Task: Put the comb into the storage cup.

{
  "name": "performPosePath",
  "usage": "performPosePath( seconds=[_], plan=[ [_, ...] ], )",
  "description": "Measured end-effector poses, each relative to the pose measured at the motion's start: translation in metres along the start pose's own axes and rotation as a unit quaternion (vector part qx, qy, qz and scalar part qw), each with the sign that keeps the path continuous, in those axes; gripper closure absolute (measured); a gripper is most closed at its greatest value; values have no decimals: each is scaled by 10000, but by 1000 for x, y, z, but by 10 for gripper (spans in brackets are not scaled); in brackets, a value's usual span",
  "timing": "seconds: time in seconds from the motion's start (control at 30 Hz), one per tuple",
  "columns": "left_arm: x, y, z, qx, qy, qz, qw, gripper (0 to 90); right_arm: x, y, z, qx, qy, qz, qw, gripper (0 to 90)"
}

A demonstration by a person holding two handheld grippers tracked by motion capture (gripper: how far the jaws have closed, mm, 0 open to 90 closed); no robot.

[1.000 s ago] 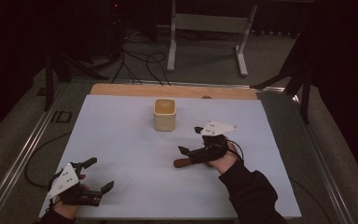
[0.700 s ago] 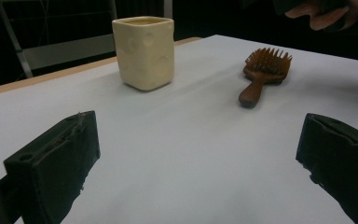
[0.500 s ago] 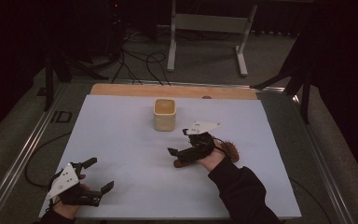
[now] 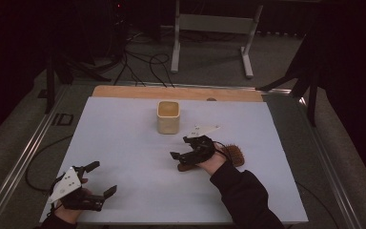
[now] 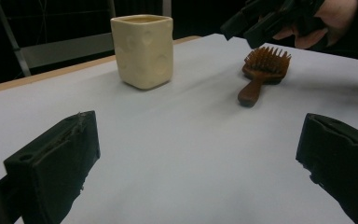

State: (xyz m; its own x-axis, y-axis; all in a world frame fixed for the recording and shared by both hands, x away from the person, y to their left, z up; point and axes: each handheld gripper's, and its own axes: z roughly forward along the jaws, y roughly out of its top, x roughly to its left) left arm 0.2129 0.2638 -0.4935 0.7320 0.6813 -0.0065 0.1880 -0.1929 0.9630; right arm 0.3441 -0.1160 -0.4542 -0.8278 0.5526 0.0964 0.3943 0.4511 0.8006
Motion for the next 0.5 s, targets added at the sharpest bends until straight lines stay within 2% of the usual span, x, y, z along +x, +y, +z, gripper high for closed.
performPosePath(
  seconds=[0.23,0.5],
  plan=[
    [0,0,0,3,1,8,10000,1,0,-3,6,205,-2,37,9998,273],
    [0,0,0,18,-1,2,10000,0,-1,-4,12,464,-152,39,9988,421]
  ],
)
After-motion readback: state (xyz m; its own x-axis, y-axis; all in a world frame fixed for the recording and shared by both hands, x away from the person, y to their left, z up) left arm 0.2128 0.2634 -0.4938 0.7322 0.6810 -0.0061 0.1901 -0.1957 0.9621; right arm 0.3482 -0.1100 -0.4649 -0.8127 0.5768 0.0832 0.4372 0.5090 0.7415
